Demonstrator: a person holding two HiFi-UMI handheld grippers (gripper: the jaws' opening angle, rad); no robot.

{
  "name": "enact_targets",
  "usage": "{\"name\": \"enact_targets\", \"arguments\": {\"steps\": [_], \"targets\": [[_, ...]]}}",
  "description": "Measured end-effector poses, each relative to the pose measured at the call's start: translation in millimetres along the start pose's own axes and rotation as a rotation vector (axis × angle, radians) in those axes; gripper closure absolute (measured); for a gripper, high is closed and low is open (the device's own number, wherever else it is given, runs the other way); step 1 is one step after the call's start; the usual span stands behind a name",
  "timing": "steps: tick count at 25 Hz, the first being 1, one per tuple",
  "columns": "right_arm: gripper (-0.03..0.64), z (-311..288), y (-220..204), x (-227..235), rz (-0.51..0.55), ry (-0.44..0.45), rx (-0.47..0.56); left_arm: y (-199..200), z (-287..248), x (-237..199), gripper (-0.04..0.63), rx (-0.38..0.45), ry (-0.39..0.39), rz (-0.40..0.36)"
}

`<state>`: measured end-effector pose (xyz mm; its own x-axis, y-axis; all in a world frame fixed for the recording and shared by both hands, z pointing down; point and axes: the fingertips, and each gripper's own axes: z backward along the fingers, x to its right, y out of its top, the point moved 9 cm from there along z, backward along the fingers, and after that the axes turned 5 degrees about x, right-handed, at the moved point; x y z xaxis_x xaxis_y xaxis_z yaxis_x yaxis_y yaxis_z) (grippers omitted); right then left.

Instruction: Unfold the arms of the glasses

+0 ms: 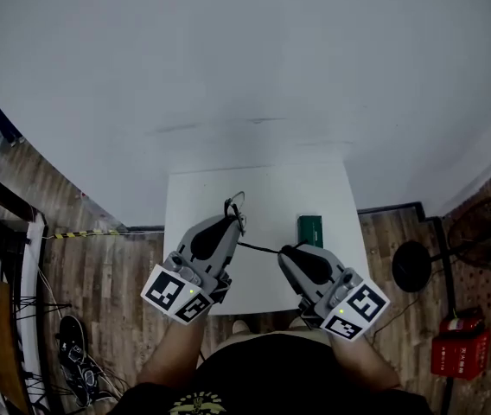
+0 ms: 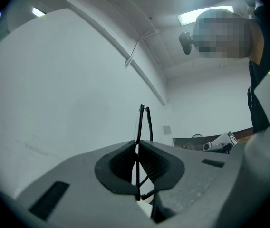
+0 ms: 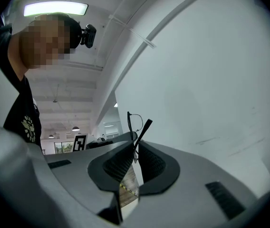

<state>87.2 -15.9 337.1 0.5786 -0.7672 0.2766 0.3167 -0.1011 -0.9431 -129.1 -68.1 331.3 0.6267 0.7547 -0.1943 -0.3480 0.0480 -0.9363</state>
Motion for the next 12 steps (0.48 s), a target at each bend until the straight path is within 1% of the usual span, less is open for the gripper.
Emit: {"name": "enact_targets", "arguments": {"steps": [4,7,12], "targets": [[0.589,33.0,2.5,30.1,-0.015,-0.006,0.004,-12.7,-31.6,17.0,0.572,0.009,0.010,0.013],[0.589,52.0,2.4,56.3,-0.042,-0.003,0.007,-21.8,-53.8,27.5,0.572,0.014,0.034,0.011],[0.588,75.3,6.3,89.5,-0.065,0.023,-0.014,-32.4,-81.0,45.8,0.572,0.027,0.077,-0.010]]}}
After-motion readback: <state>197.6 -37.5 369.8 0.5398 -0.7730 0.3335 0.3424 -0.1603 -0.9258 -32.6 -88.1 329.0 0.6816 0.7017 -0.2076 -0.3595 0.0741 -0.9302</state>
